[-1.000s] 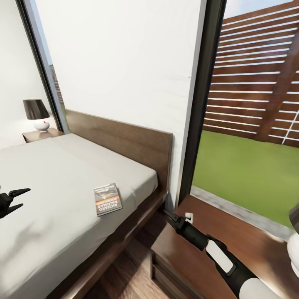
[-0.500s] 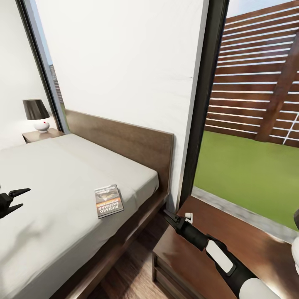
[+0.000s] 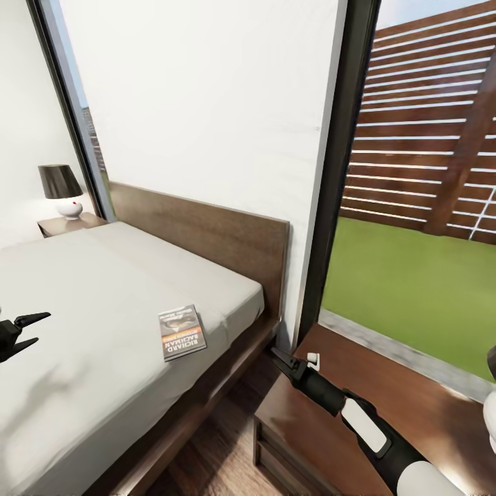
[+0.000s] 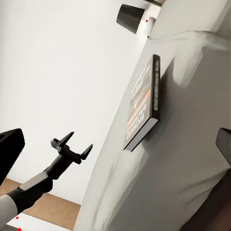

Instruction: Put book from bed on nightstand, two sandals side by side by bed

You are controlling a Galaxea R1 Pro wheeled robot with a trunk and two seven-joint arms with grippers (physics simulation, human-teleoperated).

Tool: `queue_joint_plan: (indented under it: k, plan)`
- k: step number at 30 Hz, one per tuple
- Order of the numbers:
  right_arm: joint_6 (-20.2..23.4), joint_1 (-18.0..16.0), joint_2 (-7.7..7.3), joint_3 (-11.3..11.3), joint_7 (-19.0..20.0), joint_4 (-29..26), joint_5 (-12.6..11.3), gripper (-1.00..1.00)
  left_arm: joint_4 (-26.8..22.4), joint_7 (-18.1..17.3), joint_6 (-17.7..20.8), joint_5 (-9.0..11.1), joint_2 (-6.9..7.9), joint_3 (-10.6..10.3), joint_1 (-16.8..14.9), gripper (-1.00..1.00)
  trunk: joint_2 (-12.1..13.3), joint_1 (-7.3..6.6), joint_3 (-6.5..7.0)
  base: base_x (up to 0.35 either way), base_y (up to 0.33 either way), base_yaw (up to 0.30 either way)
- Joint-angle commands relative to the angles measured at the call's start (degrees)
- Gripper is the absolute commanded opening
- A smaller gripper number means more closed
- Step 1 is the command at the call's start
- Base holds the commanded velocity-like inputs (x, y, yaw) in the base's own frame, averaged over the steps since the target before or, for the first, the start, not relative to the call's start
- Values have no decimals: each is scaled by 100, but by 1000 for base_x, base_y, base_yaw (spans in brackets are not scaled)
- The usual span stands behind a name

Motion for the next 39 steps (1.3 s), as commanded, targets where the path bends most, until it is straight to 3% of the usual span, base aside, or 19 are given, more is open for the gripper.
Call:
queue_joint_plan:
  k: [1,39]
  plan:
    - [45,-5,-6,22,2,0,-61,100,3,-10,37,-32,2,45,-4,100,-2,-1,-6,-13,11,0]
    - [45,-4,-6,9,13,0,-75,100,3,-8,37,-32,-6,45,-5,100,-2,-1,-6,-32,44,3]
